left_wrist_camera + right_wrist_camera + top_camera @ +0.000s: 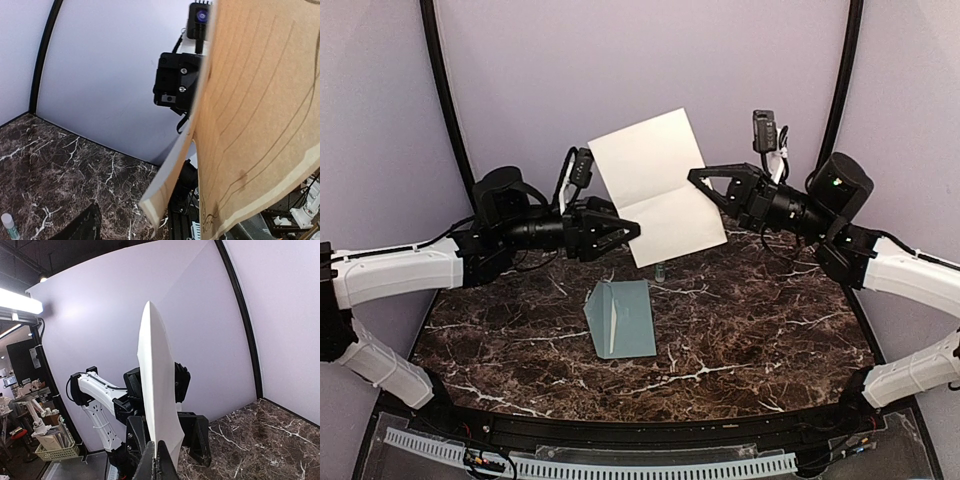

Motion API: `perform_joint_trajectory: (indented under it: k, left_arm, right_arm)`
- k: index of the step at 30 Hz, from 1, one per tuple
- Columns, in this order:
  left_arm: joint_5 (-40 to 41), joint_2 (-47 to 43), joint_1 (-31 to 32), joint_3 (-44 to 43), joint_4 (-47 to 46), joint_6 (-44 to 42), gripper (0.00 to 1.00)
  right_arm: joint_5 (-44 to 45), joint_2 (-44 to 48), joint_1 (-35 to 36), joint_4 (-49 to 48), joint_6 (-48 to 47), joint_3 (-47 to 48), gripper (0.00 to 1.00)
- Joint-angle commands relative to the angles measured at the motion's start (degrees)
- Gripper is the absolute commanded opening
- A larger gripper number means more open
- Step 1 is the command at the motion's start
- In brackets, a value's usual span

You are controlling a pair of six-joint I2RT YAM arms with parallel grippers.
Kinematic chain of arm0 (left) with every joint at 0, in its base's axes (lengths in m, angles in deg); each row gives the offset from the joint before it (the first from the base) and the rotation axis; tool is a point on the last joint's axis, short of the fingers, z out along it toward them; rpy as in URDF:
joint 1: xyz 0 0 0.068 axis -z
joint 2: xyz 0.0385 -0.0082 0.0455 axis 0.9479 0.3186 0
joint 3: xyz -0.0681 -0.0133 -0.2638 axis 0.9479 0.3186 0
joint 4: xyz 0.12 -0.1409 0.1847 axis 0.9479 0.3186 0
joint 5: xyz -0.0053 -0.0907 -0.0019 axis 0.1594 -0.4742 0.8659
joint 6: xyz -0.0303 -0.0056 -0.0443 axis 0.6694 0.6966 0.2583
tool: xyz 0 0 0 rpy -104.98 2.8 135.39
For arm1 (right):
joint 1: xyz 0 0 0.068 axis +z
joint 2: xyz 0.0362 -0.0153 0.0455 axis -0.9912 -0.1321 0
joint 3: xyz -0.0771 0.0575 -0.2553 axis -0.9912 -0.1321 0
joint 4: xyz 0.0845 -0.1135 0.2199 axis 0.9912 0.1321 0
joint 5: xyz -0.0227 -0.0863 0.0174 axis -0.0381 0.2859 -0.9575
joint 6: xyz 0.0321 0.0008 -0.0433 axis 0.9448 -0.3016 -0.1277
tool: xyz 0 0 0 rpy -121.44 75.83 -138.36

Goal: Place the letter into the envelope and seal it
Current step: Fold the letter.

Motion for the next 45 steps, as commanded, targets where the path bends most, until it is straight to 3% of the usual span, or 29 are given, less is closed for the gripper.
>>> perform_joint_trajectory:
  k: [1,9,12,26,28,33,35,39,45]
  left_arm:
    - [-3.78,0.62,0.81,-1.50,-9.11,3.50,0.74]
    - [-4.56,0.30,0.81,-1.35,-12.65,5.64,0.65]
    - [-4.40,0.28,0.81,-1.37,-13.66,5.97,0.57]
    - [-4.65,0.81,0.75,-0.39,-16.51,7.78,0.01]
    - [-4.18,0.61,0.73,0.15,-16.35,7.72,0.00]
    - [-3.60,0.31,0.25,0.69,-14.17,6.74,0.00]
    - [-3.70,0.24,0.09,0.64,-13.45,6.51,0.00]
    - [-4.54,0.50,-0.18,-0.30,-10.08,5.24,0.00]
    - [-4.82,0.94,-0.22,-1.52,-3.29,1.75,0.00]
  right_arm:
    - [-1.66,0.00,-0.10,-4.03,1.35,-0.10,0.00]
    - [-1.48,-0.11,-0.12,-4.11,1.64,-1.07,0.00]
    - [-1.53,-0.19,-0.10,-3.94,1.55,-1.08,0.00]
    - [-0.39,0.03,-0.75,-3.29,2.30,-2.24,0.00]
    - [-0.38,0.06,-1.03,-3.29,2.68,-2.67,0.01]
    - [-0.39,0.33,-1.79,-1.76,2.24,-3.01,0.37]
    - [-0.64,0.35,-2.09,-0.42,1.83,-2.77,0.44]
    - [-1.07,0.59,-2.41,1.11,1.46,-2.15,0.51]
    - [-1.27,-0.57,-2.48,3.50,0.41,0.71,0.51]
